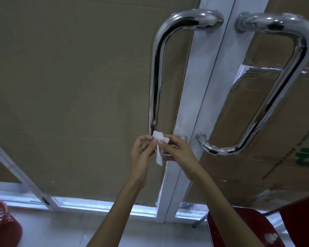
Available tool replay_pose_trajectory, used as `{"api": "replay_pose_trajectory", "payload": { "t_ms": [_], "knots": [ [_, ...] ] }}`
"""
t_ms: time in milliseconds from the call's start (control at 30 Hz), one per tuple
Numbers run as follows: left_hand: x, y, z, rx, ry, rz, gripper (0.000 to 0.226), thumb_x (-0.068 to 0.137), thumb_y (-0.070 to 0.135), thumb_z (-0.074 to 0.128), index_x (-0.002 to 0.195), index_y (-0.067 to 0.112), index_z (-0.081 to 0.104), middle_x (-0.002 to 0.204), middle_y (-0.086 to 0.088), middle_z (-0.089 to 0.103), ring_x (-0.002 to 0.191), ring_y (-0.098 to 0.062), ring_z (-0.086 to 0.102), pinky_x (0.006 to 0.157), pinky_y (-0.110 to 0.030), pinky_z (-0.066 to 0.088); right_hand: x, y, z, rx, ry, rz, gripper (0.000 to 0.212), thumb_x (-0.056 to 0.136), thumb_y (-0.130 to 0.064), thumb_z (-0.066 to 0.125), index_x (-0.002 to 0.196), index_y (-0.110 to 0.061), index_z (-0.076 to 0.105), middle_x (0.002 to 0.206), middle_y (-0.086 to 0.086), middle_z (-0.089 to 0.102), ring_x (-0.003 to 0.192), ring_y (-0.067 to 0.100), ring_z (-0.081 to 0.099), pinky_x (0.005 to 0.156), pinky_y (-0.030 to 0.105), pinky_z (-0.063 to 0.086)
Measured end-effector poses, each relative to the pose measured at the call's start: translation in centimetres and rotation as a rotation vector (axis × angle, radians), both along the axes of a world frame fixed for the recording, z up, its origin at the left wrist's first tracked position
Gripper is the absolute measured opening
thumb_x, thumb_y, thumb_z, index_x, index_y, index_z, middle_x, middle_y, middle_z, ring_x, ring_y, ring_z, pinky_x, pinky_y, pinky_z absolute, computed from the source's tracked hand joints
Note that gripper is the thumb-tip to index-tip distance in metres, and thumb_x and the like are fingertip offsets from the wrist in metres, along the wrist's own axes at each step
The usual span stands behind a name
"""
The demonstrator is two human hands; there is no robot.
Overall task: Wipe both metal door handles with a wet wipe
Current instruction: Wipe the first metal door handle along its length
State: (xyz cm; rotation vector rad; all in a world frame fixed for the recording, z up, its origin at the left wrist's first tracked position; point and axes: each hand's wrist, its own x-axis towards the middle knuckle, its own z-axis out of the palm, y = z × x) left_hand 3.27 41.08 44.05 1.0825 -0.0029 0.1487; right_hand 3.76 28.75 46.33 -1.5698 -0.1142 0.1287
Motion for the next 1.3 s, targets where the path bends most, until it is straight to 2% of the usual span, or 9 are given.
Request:
{"api": "replay_pose_trajectory", "payload": {
  "t_ms": [167, 433, 633, 833, 933, 1033, 1133, 1200, 1300],
  "knots": [
    [0.9, 1.3, 0.8, 0.060, -0.018, 0.046, 0.019, 0.085, 0.000, 0.063, 0.087, 0.015, 0.052, 0.081, -0.014, 0.063, 0.070, -0.012, 0.060, 0.069, -0.022, 0.049, 0.6, -1.5, 1.5, 0.041, -0.112, -0.076, 0.008, 0.082, 0.000, 0.068, 0.088, -0.005, 0.066, 0.068, 0.004, 0.063, 0.056, 0.009, 0.058, 0.056, 0.019, 0.051],
    [1.9, 0.5, 2.4, 0.135, -0.169, 0.062, 0.020, 0.082, -0.008, 0.064, 0.094, 0.005, 0.056, 0.085, -0.010, 0.065, 0.073, -0.006, 0.065, 0.070, -0.018, 0.053, 1.2, 0.4, 0.9, 0.049, -0.340, -0.429, 0.025, 0.084, -0.018, 0.070, 0.105, -0.025, 0.060, 0.105, 0.000, 0.059, 0.092, 0.019, 0.065, 0.076, 0.026, 0.054],
    [1.5, 0.1, 1.8, 0.178, -0.156, -0.034, 0.015, 0.085, -0.001, 0.063, 0.098, 0.003, 0.057, 0.097, -0.021, 0.066, 0.085, -0.016, 0.066, 0.074, -0.021, 0.054, 1.2, 1.5, 0.2, 0.072, -0.261, -0.385, 0.007, 0.085, -0.008, 0.067, 0.091, -0.007, 0.071, 0.089, 0.010, 0.072, 0.083, 0.015, 0.068, 0.076, 0.027, 0.054],
    [2.3, 3.1, 2.0, 0.212, -0.139, 0.029, 0.013, 0.090, 0.004, 0.058, 0.099, 0.014, 0.059, 0.084, 0.004, 0.074, 0.068, 0.000, 0.063, 0.060, -0.012, 0.046, 2.8, 0.4, 1.9, 0.190, -0.248, -0.543, 0.011, 0.087, -0.007, 0.064, 0.084, -0.016, 0.068, 0.074, -0.001, 0.069, 0.065, 0.003, 0.063, 0.062, 0.018, 0.050],
    [3.8, 4.6, 2.4, 0.144, -0.082, 0.133, 0.016, 0.093, 0.006, 0.053, 0.094, 0.021, 0.058, 0.076, 0.011, 0.071, 0.063, 0.001, 0.059, 0.059, -0.012, 0.043, 3.3, 2.6, 2.5, 0.064, -0.316, -0.514, 0.012, 0.093, -0.021, 0.059, 0.089, -0.029, 0.067, 0.080, -0.011, 0.069, 0.078, 0.007, 0.064, 0.076, 0.032, 0.054],
    [4.7, 5.2, 2.6, 0.092, -0.057, 0.129, 0.014, 0.096, 0.009, 0.050, 0.097, 0.021, 0.058, 0.081, 0.008, 0.069, 0.066, -0.001, 0.060, 0.063, -0.014, 0.046, 1.0, 6.3, 0.3, 0.018, -0.320, -0.201, 0.032, 0.098, -0.033, 0.046, 0.130, -0.040, 0.044, 0.125, -0.032, 0.053, 0.120, -0.005, 0.048, 0.103, 0.020, 0.036],
    [5.0, 5.4, 2.7, 0.098, -0.038, 0.096, 0.013, 0.097, 0.013, 0.047, 0.099, 0.021, 0.057, 0.089, 0.003, 0.067, 0.071, -0.005, 0.060, 0.064, -0.014, 0.048, -0.9, 6.5, -3.9, -0.292, -0.225, -0.074, 0.068, 0.093, -0.055, 0.026, 0.146, -0.036, -0.012, 0.148, -0.033, -0.013, 0.142, -0.006, -0.014, 0.119, 0.028, -0.008],
    [5.2, 5.4, 2.7, 0.114, -0.016, 0.079, 0.013, 0.098, 0.015, 0.046, 0.100, 0.023, 0.056, 0.092, 0.002, 0.066, 0.075, -0.006, 0.060, 0.067, -0.015, 0.048, -0.7, 5.2, -5.2, -0.495, -0.214, -0.046, 0.064, 0.093, -0.061, 0.014, 0.143, -0.037, -0.018, 0.145, -0.035, -0.015, 0.140, -0.007, -0.019, 0.113, 0.035, -0.025],
    [5.6, 5.1, 2.6, 0.152, 0.013, 0.054, 0.013, 0.098, 0.018, 0.047, 0.101, 0.024, 0.057, 0.095, 0.004, 0.066, 0.080, -0.007, 0.060, 0.075, -0.020, 0.045, 0.4, 4.4, -3.1, -0.363, -0.178, -0.047, 0.086, 0.074, -0.084, 0.003, 0.147, -0.039, -0.009, 0.140, -0.044, -0.004, 0.141, -0.011, -0.008, 0.113, 0.034, -0.025]
  ]
}}
